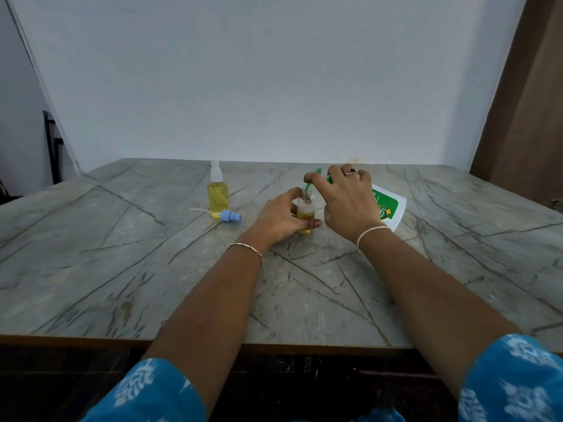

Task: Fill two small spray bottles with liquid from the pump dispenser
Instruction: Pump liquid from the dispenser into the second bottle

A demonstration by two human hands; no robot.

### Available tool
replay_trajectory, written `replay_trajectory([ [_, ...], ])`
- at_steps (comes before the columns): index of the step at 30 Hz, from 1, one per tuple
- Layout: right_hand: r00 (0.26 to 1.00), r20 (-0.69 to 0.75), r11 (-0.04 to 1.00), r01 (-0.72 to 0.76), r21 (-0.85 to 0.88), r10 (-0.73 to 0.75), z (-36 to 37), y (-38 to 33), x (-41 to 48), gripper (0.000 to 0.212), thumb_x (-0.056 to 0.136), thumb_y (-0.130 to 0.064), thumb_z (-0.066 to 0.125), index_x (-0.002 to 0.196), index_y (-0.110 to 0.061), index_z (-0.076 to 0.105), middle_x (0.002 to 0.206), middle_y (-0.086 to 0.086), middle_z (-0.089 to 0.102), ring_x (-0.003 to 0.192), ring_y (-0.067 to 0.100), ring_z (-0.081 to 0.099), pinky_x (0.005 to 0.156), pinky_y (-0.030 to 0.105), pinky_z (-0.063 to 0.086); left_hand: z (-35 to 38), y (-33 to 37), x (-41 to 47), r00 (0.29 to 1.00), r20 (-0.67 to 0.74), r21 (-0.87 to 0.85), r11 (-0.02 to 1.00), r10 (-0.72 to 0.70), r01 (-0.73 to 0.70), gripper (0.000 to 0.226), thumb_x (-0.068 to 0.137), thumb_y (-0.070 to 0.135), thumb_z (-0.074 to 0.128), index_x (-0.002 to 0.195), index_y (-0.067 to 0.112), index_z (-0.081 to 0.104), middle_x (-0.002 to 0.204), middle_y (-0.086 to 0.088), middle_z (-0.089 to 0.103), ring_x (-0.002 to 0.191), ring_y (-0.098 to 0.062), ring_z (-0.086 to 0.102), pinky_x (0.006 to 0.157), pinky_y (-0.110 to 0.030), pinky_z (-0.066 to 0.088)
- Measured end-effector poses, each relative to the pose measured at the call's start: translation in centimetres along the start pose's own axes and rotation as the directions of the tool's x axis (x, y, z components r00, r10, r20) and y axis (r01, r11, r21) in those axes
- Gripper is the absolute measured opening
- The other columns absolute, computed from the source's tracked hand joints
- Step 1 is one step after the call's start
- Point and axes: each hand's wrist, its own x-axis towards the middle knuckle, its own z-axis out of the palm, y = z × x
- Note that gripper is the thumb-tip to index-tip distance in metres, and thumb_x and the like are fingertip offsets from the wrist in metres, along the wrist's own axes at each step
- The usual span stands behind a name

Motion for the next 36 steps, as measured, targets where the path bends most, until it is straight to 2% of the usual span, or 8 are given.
replay_trajectory([
  [3, 1.0, 0.007, 1.0, 0.003, 0.005, -0.003, -0.16, 0.09, 0.01, 0.07, 0.07, -0.013, 0.068, 0.13, -0.031, 0.037, 0.112, 0.012, 0.056, 0.106, 0.035, 0.052, 0.088, 0.05, 0.042, -0.04, -0.15, 0.17, 1.0, -0.002, 0.013, 1.0, -0.002, 0.002, 0.06, 0.068, 0.042, 0.082, 0.118, 0.027, 0.052, 0.109, -0.006, 0.069, 0.096, -0.021, 0.065, 0.093, -0.036, 0.05],
  [7, 1.0, 0.012, 1.0, 0.019, -0.015, -0.019, -0.09, 0.24, -0.14, 0.081, 0.071, -0.011, 0.067, 0.136, -0.035, 0.027, 0.111, 0.015, 0.055, 0.103, 0.036, 0.053, 0.086, 0.051, 0.043, -0.01, -0.26, 0.25, 1.0, 0.001, -0.022, 0.999, -0.031, 0.031, 0.068, 0.069, 0.04, 0.082, 0.127, 0.023, 0.05, 0.111, -0.006, 0.069, 0.101, -0.021, 0.064, 0.095, -0.034, 0.047],
  [11, 0.998, 0.033, 0.998, 0.049, -0.04, -0.047, -0.03, 0.32, -0.29, 0.096, 0.074, -0.013, 0.065, 0.149, -0.041, 0.011, 0.114, 0.017, 0.053, 0.105, 0.036, 0.051, 0.086, 0.05, 0.042, 0.0, -0.43, 0.37, 1.0, 0.011, -0.015, 1.0, -0.027, 0.027, 0.064, 0.069, 0.042, 0.082, 0.123, 0.026, 0.051, 0.109, -0.006, 0.069, 0.1, -0.022, 0.064, 0.091, -0.032, 0.047],
  [15, 0.999, 0.029, 0.999, 0.028, -0.019, -0.028, -0.31, 0.17, -0.2, 0.083, 0.07, -0.01, 0.067, 0.138, -0.036, 0.026, 0.111, 0.016, 0.055, 0.105, 0.036, 0.051, 0.085, 0.051, 0.043, -0.07, -0.28, 0.27, 0.999, 0.016, -0.014, 1.0, -0.028, 0.028, 0.064, 0.07, 0.041, 0.081, 0.123, 0.025, 0.051, 0.11, -0.007, 0.07, 0.1, -0.023, 0.064, 0.093, -0.035, 0.048],
  [21, 0.999, 0.029, 1.0, -0.018, 0.0, 0.018, -0.41, -0.28, 0.14, 0.073, 0.066, -0.011, 0.073, 0.129, -0.029, 0.041, 0.112, 0.014, 0.057, 0.106, 0.036, 0.051, 0.086, 0.051, 0.042, -0.17, 0.38, -0.28, 1.0, 0.021, -0.007, 1.0, 0.001, -0.001, 0.067, 0.074, 0.035, 0.08, 0.131, 0.021, 0.047, 0.12, -0.008, 0.065, 0.095, -0.016, 0.057, 0.084, -0.024, 0.038],
  [28, 1.0, 0.027, 1.0, -0.008, -0.009, 0.008, -0.23, -0.25, 0.01, 0.076, 0.069, -0.011, 0.07, 0.133, -0.032, 0.035, 0.114, 0.014, 0.056, 0.107, 0.036, 0.051, 0.089, 0.052, 0.041, -0.17, 0.17, -0.19, 1.0, 0.015, -0.027, 0.999, -0.016, 0.017, 0.074, 0.073, 0.036, 0.08, 0.135, 0.02, 0.044, 0.117, -0.007, 0.066, 0.105, -0.022, 0.062, 0.087, -0.025, 0.04],
  [32, 1.0, 0.026, 1.0, 0.008, -0.025, -0.007, -0.15, 0.06, -0.21, 0.079, 0.07, -0.011, 0.067, 0.134, -0.035, 0.029, 0.113, 0.014, 0.055, 0.107, 0.036, 0.051, 0.088, 0.051, 0.041, -0.15, -0.06, -0.05, 1.0, 0.008, -0.007, 1.0, -0.019, 0.019, 0.07, 0.071, 0.04, 0.081, 0.13, 0.023, 0.047, 0.113, -0.008, 0.068, 0.102, -0.021, 0.063, 0.087, -0.027, 0.044],
  [36, 0.999, 0.05, 1.0, -0.01, -0.008, 0.011, -0.31, -0.06, -0.14, 0.075, 0.072, -0.013, 0.067, 0.134, -0.034, 0.03, 0.117, 0.013, 0.054, 0.111, 0.035, 0.049, 0.092, 0.051, 0.04, -0.15, 0.22, -0.08, 1.0, 0.009, 0.02, 1.0, -0.007, 0.007, 0.069, 0.072, 0.04, 0.08, 0.13, 0.022, 0.047, 0.113, -0.003, 0.066, 0.102, -0.021, 0.062, 0.095, -0.032, 0.046],
])
